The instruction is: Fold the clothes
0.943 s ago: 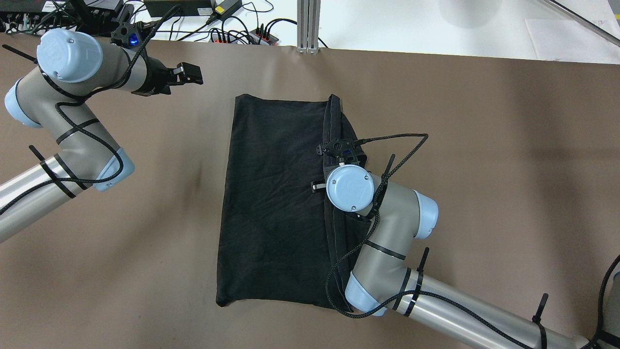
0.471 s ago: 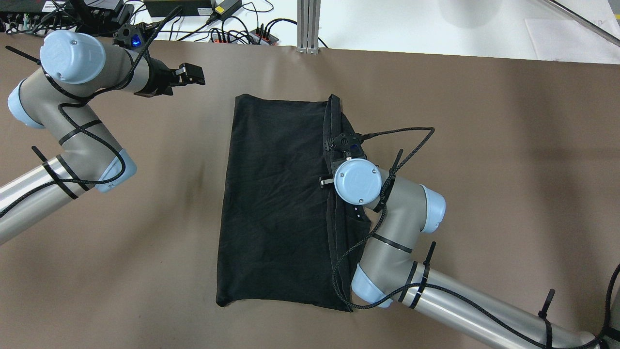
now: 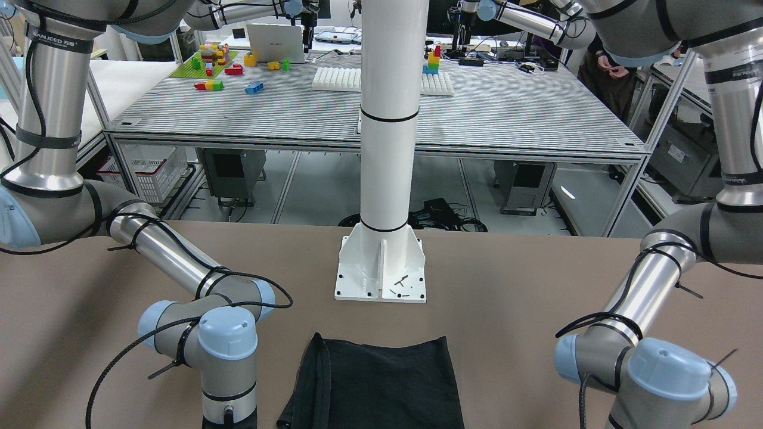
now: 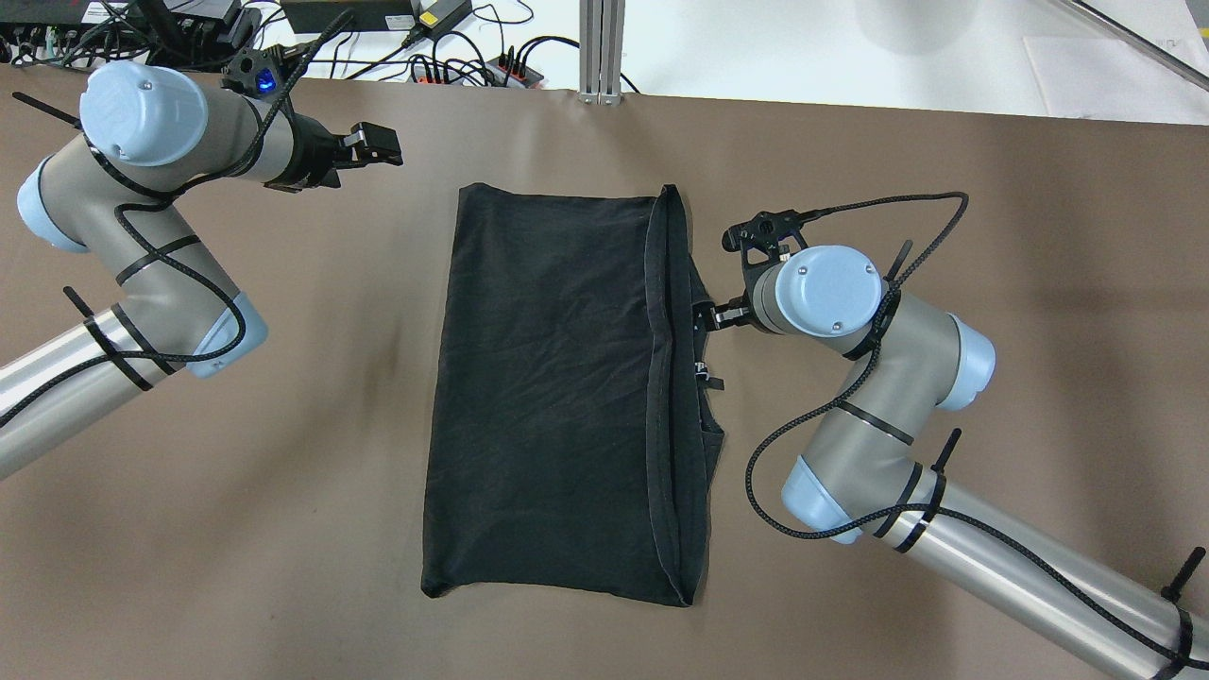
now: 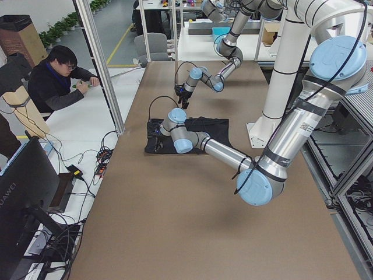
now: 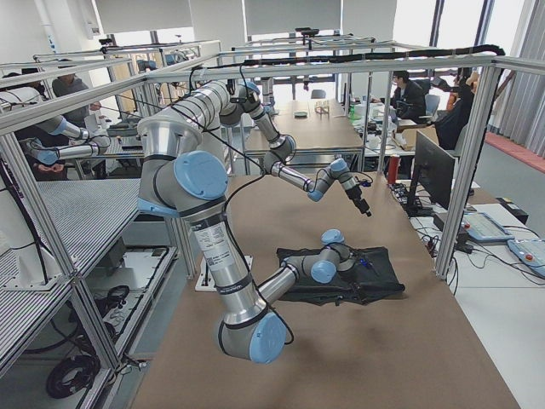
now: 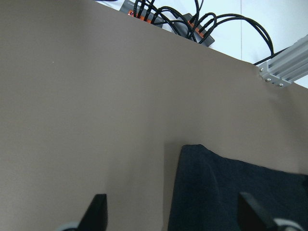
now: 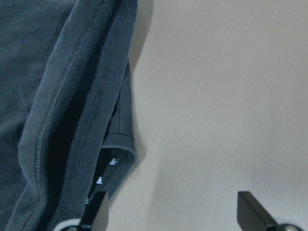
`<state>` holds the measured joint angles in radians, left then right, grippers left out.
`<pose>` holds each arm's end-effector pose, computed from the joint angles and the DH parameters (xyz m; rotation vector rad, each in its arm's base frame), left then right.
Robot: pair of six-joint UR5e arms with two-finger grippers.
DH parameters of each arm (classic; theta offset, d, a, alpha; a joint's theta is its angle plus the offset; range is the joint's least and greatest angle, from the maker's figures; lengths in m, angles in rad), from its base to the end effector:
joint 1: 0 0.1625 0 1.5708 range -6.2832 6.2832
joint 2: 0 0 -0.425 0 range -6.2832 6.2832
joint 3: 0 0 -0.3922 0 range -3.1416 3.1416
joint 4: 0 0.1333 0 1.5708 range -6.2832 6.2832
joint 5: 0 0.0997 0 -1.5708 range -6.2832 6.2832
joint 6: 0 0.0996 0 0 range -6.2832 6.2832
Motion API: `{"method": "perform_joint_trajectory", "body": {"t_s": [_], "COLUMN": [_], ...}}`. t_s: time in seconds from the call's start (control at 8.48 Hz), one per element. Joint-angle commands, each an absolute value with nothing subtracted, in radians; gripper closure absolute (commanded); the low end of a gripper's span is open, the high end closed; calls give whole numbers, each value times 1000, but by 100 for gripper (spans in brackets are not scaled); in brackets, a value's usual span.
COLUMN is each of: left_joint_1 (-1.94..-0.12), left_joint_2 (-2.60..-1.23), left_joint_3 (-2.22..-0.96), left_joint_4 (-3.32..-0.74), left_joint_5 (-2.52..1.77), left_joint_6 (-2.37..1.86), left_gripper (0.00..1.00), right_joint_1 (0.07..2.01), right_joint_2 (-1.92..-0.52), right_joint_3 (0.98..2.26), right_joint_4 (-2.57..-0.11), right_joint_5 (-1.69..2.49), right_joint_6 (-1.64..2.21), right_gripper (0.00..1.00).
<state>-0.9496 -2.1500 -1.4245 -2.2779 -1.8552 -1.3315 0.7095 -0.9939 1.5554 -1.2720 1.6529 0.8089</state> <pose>0.3317 -0.6445 0.3030 0.4284 1.0894 -0.4664 -0.4526 -0.5536 0.2991 0.5201 -0.6893 -0.0844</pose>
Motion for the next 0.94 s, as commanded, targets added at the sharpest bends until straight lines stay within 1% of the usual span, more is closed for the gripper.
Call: {"method": "perform_joint_trajectory", "body": {"t_s": [0.0, 0.24, 0.47, 0.71, 0.83], "left_joint_1": [-950, -950, -950, -950, -950], "left_joint_2": [-2146, -2141, -2140, -2140, -2138], "left_joint_3": [-1424, -1424, -1420, -1419, -1417], "left_joint_4": [-2278, -2279, -2281, -2279, -2279], "left_joint_5": [-1855, -1856, -1856, -1856, -1856], "left_joint_6": [-1330, -1328, -1325, -1319, -1316], "left_gripper": [5, 5, 5, 5, 5], "right_joint_1": [710, 654, 640, 608, 606], "right_joint_2": [-901, -774, -759, -726, -723], "right_joint_3": [1531, 1369, 1342, 1222, 1216], "right_joint_4": [-1318, -1304, -1302, -1202, -1200], "right_joint_5": [1664, 1501, 1470, 1402, 1398], "right_joint_6": [918, 922, 922, 922, 922], "right_gripper": [6, 6, 6, 6, 6]}}
